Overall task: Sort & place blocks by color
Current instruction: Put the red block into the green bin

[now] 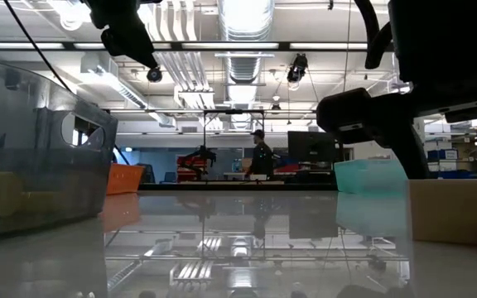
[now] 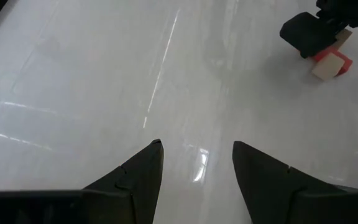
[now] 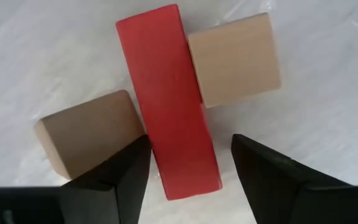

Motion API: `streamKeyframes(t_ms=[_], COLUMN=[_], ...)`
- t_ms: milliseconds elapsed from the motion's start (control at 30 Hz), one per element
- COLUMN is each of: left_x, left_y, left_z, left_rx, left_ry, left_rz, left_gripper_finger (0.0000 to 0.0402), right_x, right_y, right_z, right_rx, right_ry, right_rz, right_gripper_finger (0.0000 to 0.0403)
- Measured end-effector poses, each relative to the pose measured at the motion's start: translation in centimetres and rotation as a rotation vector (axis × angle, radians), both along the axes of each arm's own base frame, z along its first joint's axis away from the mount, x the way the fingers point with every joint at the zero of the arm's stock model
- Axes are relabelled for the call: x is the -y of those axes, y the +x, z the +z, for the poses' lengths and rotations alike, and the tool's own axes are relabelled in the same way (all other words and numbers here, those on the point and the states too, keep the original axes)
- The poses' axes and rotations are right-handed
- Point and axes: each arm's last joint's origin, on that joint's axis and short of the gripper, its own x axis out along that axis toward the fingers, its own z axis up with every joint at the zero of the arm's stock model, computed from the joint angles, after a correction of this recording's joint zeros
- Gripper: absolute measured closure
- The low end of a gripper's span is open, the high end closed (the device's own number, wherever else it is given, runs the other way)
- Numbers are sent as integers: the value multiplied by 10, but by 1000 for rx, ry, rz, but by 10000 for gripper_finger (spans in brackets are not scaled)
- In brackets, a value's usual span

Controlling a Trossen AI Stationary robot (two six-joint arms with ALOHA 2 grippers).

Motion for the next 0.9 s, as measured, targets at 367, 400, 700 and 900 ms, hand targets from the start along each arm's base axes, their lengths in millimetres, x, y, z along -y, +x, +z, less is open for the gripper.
streamKeyframes(t_ms=[367,400,700,900], left_x=[0,0,0,0], left_y=[0,0,0,0], left_z=[0,0,0,0], left_rx=[0,0,0,1], left_ry=[4,4,9,13], left_rz=[1,1,3,7], left_gripper_finger=[224,224,224,224], right_x=[1,2,4,16], right_y=[1,1,-2,-7], right_z=[-1,0,3,14], right_rx=[13,13,-9,-61], right_ry=[-3,-3,-9,-71], right_rz=[-5,-6,-8,-84], right_gripper_finger=[267,275,279,282])
